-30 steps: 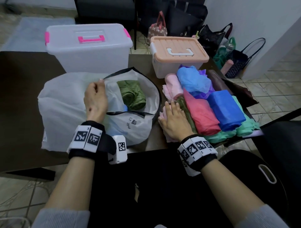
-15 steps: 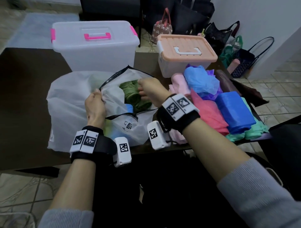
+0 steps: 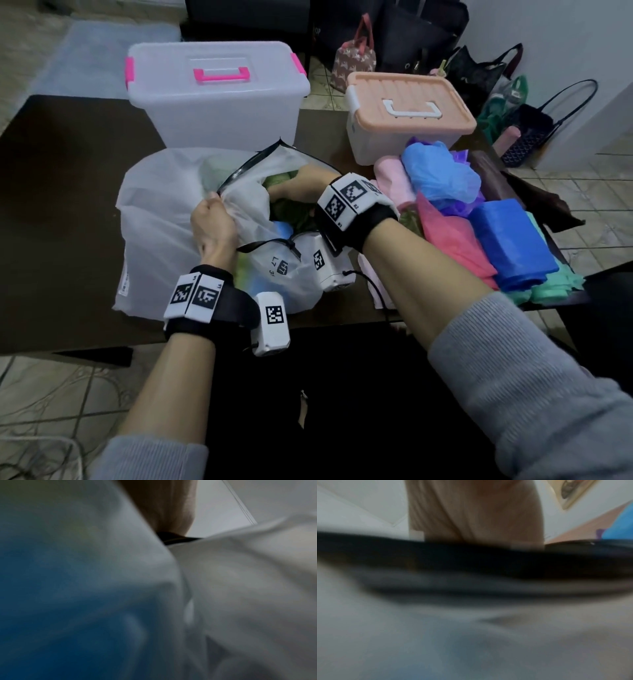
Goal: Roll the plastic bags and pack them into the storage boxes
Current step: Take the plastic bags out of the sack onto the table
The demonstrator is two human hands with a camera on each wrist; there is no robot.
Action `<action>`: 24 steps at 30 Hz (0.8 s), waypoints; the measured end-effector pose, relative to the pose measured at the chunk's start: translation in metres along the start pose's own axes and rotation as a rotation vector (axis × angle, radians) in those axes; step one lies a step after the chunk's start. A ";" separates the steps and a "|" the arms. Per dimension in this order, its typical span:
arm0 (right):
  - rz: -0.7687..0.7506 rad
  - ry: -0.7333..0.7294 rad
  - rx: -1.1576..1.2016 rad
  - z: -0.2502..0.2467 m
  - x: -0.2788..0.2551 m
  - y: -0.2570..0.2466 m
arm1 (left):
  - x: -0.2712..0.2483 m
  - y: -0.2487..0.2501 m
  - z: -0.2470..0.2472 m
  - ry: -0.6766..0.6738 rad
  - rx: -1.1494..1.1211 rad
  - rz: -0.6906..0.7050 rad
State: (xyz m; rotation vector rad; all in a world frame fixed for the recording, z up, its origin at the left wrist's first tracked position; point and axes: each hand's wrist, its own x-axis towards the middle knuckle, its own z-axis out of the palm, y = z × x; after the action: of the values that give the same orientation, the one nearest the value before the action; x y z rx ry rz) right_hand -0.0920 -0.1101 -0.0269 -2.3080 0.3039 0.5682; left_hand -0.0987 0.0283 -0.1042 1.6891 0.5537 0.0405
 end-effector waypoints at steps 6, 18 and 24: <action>0.179 -0.224 0.497 -0.003 -0.016 0.006 | 0.002 -0.003 0.000 0.033 -0.021 0.002; 0.014 -0.026 1.257 -0.058 -0.080 0.079 | 0.000 -0.002 -0.003 0.064 0.018 0.038; 0.001 0.441 0.928 -0.099 -0.108 0.106 | 0.006 -0.006 -0.003 0.042 0.009 0.037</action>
State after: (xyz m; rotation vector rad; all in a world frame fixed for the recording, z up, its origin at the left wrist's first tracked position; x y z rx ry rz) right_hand -0.1951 -0.2497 0.0246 -1.4901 0.6213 -0.1099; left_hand -0.0959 0.0337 -0.1106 1.7110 0.5544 0.1005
